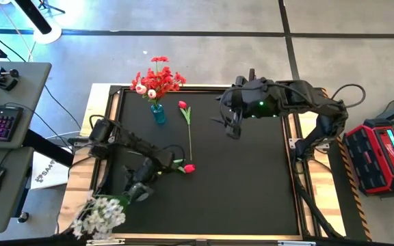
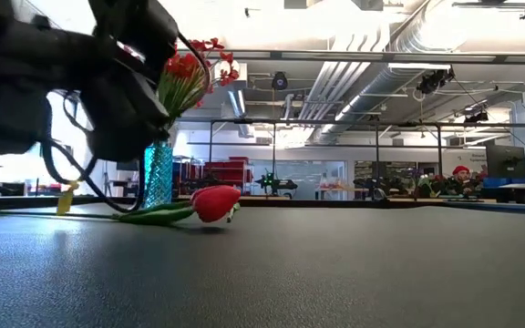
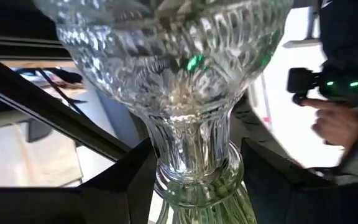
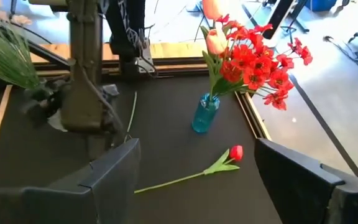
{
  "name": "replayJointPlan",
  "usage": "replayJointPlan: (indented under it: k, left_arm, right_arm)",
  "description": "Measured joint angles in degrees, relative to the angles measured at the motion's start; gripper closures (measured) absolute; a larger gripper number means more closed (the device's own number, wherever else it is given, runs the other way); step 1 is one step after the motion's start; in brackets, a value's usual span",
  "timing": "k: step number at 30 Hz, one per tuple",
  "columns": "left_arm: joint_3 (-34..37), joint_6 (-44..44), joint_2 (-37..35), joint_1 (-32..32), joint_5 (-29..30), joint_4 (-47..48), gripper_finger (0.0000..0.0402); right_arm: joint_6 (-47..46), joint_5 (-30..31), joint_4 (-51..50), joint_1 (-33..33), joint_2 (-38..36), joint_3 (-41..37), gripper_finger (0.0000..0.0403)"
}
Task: Sort flowers into vase by color
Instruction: Adjust the transparent vase
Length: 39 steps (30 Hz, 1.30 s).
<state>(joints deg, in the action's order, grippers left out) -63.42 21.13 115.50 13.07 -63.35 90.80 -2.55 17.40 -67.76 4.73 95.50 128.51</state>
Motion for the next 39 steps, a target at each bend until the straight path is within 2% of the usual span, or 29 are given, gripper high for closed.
replayJointPlan:
  k: [4,10,13,15,19,23,27,29,31,34,36,39]
  left_arm:
    - [0.02,0.35,-0.71,-2.47,-1.29,-0.54,0.0218]
    - [0.04,1.09,-2.84,-5.62,0.08,-1.27,0.0218]
    - [0.04,0.44,-2.86,-7.04,-0.32,-1.14,0.0218]
    - [0.04,-0.19,-2.86,-7.62,-0.2,-1.16,0.0218]
    - [0.04,-0.24,-2.86,-8.02,-0.24,-1.38,0.0218]
    - [0.07,-0.2,-2.86,-8.52,-0.52,-1.86,0.0218]
    - [0.07,0.19,-2.86,-8.73,-1.44,-2.64,0.0218]
    - [0.07,0.2,-2.86,-8.73,-1.56,-2.64,0.0218]
    - [0.07,0.18,-2.86,-8.74,-1.64,-2.78,0.0218]
    - [0.07,1.08,-2.86,-8.84,-1.9,-4.55,0.0213]
    - [0.07,1.73,-2.86,-8.84,-2.35,-5.3,0.0209]
    - [0.07,1.92,-2.86,-8.84,-2.62,-5.52,0.0206]
  right_arm:
    - [-0.33,0.12,-2.89,-0.35,-0.87,0.0,0.0098]
    - [-2.17,0.92,-9.37,-0.35,-1.66,0.02,0.0098]
    - [-4.83,1.88,-7.85,1.12,-1.92,-3.76,0.0098]
    - [-6.38,2.07,-3.65,2.79,-2.88,-9.21,0.0098]
    - [-11.24,1.41,11.88,6.43,-6.52,-24.93,0.0107]
    - [-15.92,1.85,37.16,11.58,-9.04,-42.17,0.0127]
    - [-17.7,4.96,67.04,17.08,-6.22,-56.11,0.0148]
    - [-19.17,7.12,77.01,19.01,-2.4,-60.92,0.0157]
    - [-21.41,7.89,83.82,20.0,2.41,-63.27,0.0165]
    - [-22.54,8.14,92.84,20.63,10.41,-62.79,0.0178]
    - [-20.42,8.11,96.69,20.83,16.88,-59.58,0.0187]
    - [-15.83,8.05,96.14,20.83,26.43,-51.41,0.0193]
